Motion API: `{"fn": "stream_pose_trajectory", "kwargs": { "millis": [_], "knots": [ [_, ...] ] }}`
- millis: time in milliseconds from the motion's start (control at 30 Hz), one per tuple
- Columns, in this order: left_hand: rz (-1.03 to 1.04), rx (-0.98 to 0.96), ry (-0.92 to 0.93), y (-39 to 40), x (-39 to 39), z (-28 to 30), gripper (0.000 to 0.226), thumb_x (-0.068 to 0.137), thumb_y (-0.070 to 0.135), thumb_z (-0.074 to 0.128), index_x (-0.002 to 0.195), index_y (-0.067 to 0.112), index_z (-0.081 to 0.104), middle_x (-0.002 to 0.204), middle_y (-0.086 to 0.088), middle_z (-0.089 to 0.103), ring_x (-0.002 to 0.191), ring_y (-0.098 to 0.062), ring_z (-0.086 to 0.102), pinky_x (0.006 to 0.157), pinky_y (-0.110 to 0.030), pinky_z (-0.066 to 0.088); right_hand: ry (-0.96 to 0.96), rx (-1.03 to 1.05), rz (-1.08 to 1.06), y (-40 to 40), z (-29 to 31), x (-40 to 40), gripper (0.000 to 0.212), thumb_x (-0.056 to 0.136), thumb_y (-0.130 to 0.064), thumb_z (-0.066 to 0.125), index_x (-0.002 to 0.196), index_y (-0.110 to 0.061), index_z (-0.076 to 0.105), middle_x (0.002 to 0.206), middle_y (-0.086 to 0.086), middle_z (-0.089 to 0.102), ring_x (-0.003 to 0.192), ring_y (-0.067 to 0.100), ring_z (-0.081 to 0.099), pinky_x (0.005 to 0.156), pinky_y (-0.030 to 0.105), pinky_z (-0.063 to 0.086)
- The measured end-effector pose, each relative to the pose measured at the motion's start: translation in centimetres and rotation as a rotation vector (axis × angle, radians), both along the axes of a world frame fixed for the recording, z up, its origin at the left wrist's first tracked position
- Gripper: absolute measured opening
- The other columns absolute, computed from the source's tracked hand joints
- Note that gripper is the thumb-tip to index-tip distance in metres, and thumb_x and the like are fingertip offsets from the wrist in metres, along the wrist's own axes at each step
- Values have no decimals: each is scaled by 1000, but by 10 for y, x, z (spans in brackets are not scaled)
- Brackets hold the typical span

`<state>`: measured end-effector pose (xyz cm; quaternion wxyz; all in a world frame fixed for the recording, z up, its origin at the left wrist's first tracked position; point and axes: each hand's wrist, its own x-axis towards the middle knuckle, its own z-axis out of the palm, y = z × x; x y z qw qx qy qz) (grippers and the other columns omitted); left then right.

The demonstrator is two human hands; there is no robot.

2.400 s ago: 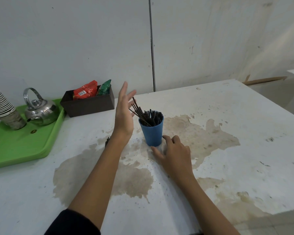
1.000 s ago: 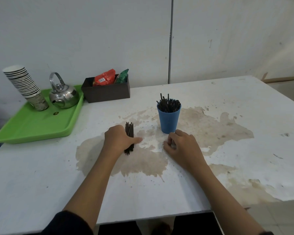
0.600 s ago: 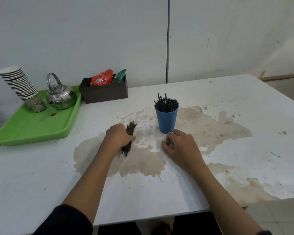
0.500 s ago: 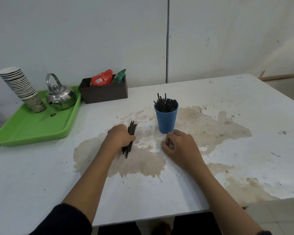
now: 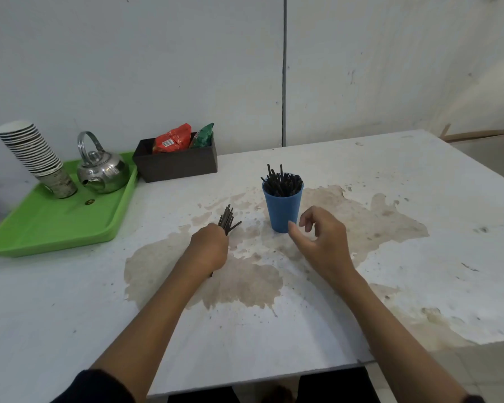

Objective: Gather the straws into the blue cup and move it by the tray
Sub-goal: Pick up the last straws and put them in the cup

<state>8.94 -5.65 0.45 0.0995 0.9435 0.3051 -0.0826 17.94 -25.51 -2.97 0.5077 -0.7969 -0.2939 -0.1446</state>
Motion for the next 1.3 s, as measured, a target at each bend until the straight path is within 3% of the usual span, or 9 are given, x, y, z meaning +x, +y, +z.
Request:
{"fn": "stream_pose_trajectory", "kwargs": {
  "millis": [100,200,267,367,533,767,1000,1133,1300],
  "knots": [
    [9,-107,-4,7,-1,5,18,103,10,39,100,0,55,74,-4,41,67,-20,46,61,-30,36,-30,99,-41,3,20,2,19,81,-16,73,78,-16,54,73,-3,52,70,14,46,63,23,34],
    [17,-319,-42,14,-1,12,27,104,9,34,80,8,45,77,-3,42,66,-16,41,58,-26,32,-74,148,-69,8,46,9,18,81,-21,74,90,-19,58,85,-4,54,82,19,49,69,30,41],
    [94,-544,-196,20,2,14,24,106,18,35,92,4,49,83,-5,51,69,-15,49,64,-27,42,-122,103,-33,11,64,16,22,85,-23,69,106,-19,62,101,-6,58,99,16,51,82,26,45],
    [203,-830,-447,18,6,18,25,106,26,37,111,4,48,93,-7,56,79,-18,62,85,-39,57,-244,-121,81,16,88,23,35,97,-25,53,131,-18,58,131,-3,57,126,12,44,101,9,30],
    [140,-979,-665,6,13,31,15,106,26,39,103,13,48,91,-5,49,69,-14,51,82,-37,60,-393,-605,258,30,90,31,47,106,-32,29,151,-20,33,157,-3,35,146,13,25,121,30,12],
    [178,-1147,-835,-1,20,35,25,107,14,36,125,18,53,79,0,47,59,-11,46,76,-34,54,-421,-714,257,25,73,39,48,107,-30,24,151,-15,34,158,1,34,147,14,26,122,30,9],
    [191,-1232,-811,-3,20,41,27,107,11,36,117,16,60,80,0,50,65,-13,48,75,-34,51,-362,-620,263,27,69,39,45,106,-28,28,145,-14,43,153,2,41,146,16,27,120,28,8],
    [215,-1316,-822,-2,21,42,20,106,9,39,113,15,56,83,-2,54,65,-15,49,72,-35,49,-476,-639,284,33,73,39,46,106,-30,27,150,-19,37,156,-2,36,148,16,24,123,34,11],
    [218,-1499,-917,-1,22,45,20,105,7,35,109,14,54,75,0,51,58,-14,41,61,-31,41,-552,-715,273,31,66,44,47,104,-32,25,142,-19,49,150,-3,46,145,17,29,122,38,15]
  ]
}}
